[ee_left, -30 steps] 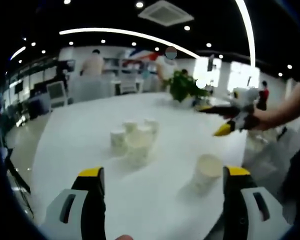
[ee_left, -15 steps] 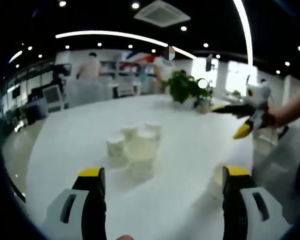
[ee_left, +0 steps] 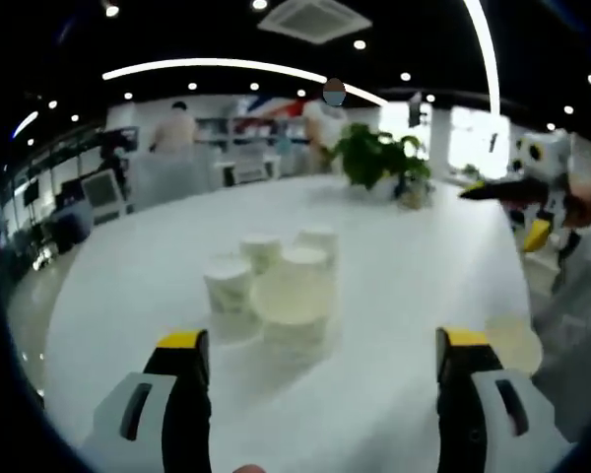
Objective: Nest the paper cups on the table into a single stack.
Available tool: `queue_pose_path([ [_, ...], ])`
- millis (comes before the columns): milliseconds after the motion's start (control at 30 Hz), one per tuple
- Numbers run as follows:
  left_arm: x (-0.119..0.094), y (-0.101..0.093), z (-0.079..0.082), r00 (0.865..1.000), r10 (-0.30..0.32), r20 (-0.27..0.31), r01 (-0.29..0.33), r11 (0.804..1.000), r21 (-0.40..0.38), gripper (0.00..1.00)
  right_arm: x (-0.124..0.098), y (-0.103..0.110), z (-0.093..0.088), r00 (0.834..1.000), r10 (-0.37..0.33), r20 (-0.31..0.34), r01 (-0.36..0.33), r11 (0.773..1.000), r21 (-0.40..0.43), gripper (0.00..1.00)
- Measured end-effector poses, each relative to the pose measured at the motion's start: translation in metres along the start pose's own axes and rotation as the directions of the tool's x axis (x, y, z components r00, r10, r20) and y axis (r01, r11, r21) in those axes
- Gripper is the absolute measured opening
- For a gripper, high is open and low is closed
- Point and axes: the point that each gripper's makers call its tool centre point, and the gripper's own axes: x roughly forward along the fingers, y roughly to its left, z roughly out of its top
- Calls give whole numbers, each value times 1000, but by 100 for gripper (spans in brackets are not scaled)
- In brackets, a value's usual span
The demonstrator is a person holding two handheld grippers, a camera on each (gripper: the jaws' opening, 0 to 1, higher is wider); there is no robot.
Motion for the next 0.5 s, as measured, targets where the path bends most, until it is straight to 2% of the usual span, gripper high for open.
queue_pose_path([
  [133,11,2,0,1000,-6,-3,6,1000,20,88,-3,-3,-4,1000,-16,-3,16,1000,24,97],
  [300,23,11,2,1000,7,5,-7,1000,6,90,-5,-2,-12,1000,-27,-6,27,998,49,96],
  [500,35,14,1,1000,-3,4,3,1000,1,86,-6,4,-21,1000,-21,-22,22,997,69,96],
])
